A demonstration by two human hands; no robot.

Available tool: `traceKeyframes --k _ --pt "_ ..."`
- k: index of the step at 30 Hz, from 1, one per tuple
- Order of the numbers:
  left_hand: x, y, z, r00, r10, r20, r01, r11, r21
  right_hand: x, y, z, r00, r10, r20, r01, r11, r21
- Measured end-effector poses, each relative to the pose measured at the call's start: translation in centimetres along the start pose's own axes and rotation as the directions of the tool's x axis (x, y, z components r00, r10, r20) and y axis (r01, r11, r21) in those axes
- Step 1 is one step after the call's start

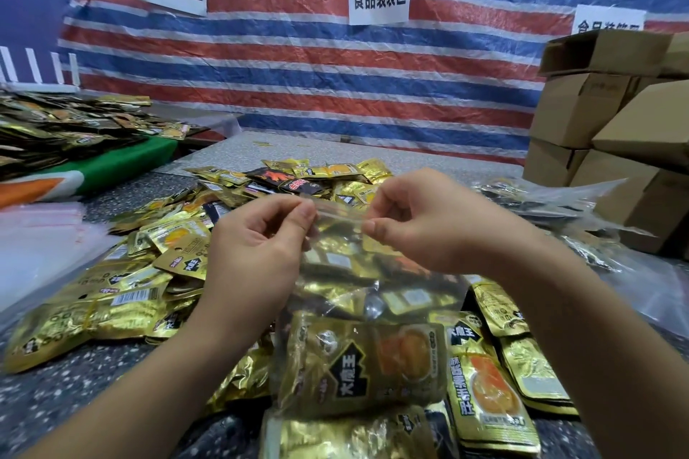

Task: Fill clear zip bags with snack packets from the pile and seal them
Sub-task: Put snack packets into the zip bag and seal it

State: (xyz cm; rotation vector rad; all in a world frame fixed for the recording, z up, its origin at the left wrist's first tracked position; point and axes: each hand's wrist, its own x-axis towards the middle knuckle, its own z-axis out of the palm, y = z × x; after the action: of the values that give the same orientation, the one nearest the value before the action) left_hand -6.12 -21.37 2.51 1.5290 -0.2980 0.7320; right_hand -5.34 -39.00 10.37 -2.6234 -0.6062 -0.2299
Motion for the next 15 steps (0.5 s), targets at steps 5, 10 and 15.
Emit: traceKeyframes --k 5,10,15 --pt "0.4 0.1 -0.2 1.0 0.015 -0.026 -0.015 1.0 0.02 -0.6 1.1 -0.9 0.999 0.035 0.012 -0.034 0.999 -0.033" --pt "0.4 0.1 -0.3 0.999 -0.004 -0.037 0.005 0.999 0.04 -1.2 2.3 -1.1 0.999 0.054 0.002 -0.054 0.995 -0.084" --pt "0.4 0.0 -0.3 0.999 -0.018 -0.034 0.02 0.999 0.038 -2.5 3.9 -1.4 0.995 0.092 -0.038 -0.094 0.994 -0.051"
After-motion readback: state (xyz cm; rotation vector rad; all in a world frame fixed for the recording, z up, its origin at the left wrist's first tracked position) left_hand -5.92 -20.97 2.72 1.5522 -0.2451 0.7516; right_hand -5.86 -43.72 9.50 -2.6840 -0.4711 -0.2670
